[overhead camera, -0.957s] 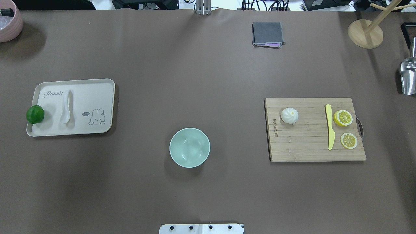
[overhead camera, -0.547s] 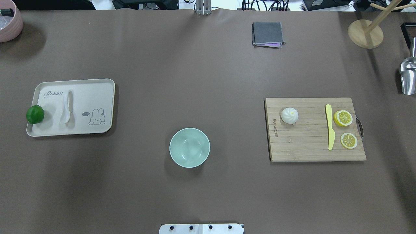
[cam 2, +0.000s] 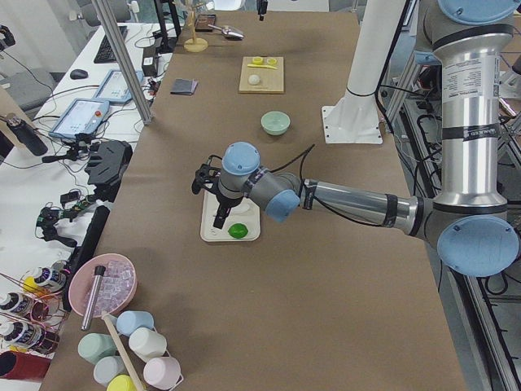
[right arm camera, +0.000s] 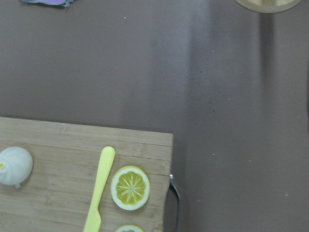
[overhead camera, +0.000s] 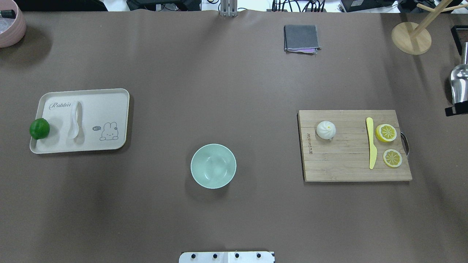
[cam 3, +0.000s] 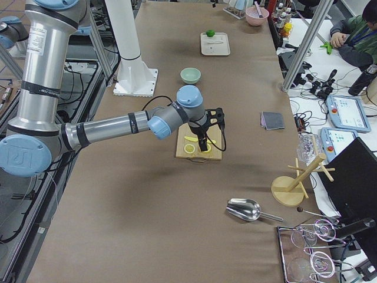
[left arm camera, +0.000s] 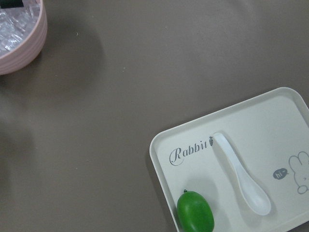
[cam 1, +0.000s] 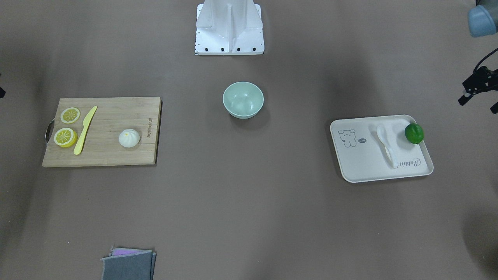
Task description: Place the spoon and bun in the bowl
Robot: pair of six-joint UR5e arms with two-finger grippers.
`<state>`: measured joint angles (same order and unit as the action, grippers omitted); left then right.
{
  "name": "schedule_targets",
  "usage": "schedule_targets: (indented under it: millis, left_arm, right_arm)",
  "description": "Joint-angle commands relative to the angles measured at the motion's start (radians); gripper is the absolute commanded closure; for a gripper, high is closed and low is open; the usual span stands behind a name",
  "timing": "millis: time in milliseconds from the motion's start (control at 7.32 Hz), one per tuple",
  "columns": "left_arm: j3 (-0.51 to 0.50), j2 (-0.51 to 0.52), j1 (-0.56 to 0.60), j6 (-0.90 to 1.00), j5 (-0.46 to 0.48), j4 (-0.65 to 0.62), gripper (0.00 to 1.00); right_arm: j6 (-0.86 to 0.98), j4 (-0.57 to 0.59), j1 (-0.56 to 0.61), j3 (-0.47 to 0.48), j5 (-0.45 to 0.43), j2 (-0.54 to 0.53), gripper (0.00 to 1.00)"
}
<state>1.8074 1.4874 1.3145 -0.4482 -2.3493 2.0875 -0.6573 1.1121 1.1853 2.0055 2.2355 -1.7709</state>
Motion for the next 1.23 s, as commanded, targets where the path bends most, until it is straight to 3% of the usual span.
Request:
schedule_targets:
  millis: [0,273,547,683,1094]
  left_arm:
    - [-0.029,0.04,-0.085,-0.145,0.031,0.009,0.03]
    - [-0.086,0.109,-0.179,-0.274,0.114,0.014,0.03]
    - [-0.115,0.16,-0.295,-0.369,0.253,0.016,0.03]
    - [-0.155,0.198,-0.314,-0.398,0.271,0.019,0.04]
    - [-0.333,0.234,-0.351,-0.449,0.298,0.246,0.17]
  right_arm:
    - [-0.28,-0.031,-0.2,0.002,-0.179,0.057,0.02]
    - [-0.416,-0.02,-0.321,0.002,-0.292,0.094,0.04]
    - [-0.421,-0.018,-0.339,0.002,-0.313,0.102,0.03]
    - [-0.421,-0.02,-0.342,0.002,-0.323,0.102,0.03]
    - [-0.421,-0.02,-0.346,0.002,-0.327,0.1,0.03]
